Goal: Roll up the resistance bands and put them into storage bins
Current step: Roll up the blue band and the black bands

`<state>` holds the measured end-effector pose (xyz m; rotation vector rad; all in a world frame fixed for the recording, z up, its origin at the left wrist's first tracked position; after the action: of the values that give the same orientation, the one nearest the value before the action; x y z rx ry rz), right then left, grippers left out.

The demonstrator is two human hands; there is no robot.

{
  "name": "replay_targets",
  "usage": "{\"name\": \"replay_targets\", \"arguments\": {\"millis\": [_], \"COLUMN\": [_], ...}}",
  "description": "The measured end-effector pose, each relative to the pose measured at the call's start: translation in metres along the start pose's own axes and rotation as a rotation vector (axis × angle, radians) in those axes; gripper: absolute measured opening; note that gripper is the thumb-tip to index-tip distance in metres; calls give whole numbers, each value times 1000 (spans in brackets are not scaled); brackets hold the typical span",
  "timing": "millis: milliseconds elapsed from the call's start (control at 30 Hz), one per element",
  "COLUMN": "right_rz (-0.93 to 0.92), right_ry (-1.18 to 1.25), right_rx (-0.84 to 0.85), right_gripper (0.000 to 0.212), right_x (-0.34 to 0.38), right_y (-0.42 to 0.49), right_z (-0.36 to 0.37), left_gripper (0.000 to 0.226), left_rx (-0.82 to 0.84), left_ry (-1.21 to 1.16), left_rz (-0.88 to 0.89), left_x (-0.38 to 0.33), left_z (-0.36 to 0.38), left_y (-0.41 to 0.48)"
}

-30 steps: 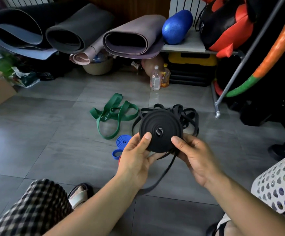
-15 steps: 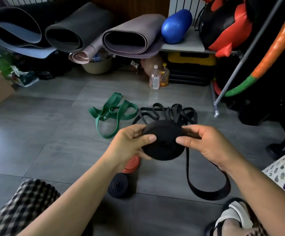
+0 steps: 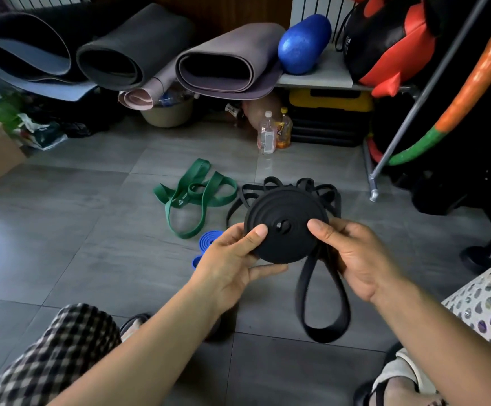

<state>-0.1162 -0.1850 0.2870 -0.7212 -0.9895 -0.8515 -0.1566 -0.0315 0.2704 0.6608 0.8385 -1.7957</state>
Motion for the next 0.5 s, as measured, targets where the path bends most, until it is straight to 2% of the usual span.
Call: {"name": "replay_targets", "arguments": {"millis": [67,133,200,267,400,500], "right_rz": [21,63,88,75,-28,-55], "right_ry": [-244,-658,-840,-762,-455,-296], "right_rx": [2,69,142,157,53,-7], "right_gripper": [15,14,14,19,21,22], "right_x": [9,12,7,5,14,12], "right_y": [-3,-6,-7,-7,-3,-2], "right_z": [-7,-8,-4,1,-3,-5], "left_gripper": [33,47,39,27,18,18], "left_rx": [-6,32,131,122,45,4], "left_ry": [403,767,877,828,491,325], "left_rz": [-4,14,-29,-39,72,81], "left_x": [-16,-26,-22,-18,-19,-10], "left_z": [-9,-11,-7,-3,-5,-7], "left_y": [2,5,5,3,0,-2]}}
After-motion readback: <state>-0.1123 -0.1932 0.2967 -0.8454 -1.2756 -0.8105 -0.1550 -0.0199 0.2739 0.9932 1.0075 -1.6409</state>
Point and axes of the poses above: each hand's wrist, its own y-axis towards the middle knuckle, its own z-axis out of the palm, x = y × z, the point moved 4 cm from there along y, towards the middle knuckle, and after that the axes turned 14 degrees about x, right-handed, at the moved point
